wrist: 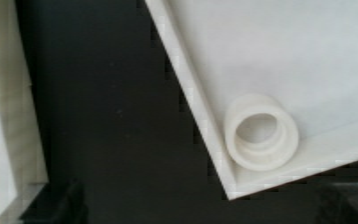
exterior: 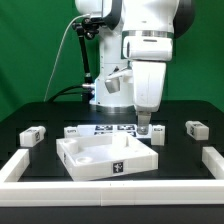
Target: Assemble one leg
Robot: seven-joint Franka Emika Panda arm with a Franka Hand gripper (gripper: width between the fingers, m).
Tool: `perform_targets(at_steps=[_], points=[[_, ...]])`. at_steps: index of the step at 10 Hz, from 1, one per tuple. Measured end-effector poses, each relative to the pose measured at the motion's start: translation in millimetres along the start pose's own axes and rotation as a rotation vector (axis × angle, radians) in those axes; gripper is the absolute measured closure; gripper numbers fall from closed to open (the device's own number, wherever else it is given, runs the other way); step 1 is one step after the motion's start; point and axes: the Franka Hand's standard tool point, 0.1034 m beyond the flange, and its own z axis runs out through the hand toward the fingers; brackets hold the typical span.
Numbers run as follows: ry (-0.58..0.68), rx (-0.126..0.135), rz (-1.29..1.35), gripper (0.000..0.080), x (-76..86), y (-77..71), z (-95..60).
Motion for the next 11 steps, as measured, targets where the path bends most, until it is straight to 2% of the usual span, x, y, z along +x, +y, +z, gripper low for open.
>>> perform_targets(at_steps=[1,4,6,10,11], points=[[-0.002,0.004,-0.033,0.0150,-3.2,-1.1,0.7],[-0.007,0.048,-0.261,0.0150,-40.4,-21.5,10.3],[-0.004,0.068,-0.349,0.0150,-57.6,-30.8,13.9],[-0.004,0.073,-0.338,0.0150,-60.0,-32.8,15.6],[-0.004,0.084,-0.331,0.0150,-66.5,-40.0,18.4]])
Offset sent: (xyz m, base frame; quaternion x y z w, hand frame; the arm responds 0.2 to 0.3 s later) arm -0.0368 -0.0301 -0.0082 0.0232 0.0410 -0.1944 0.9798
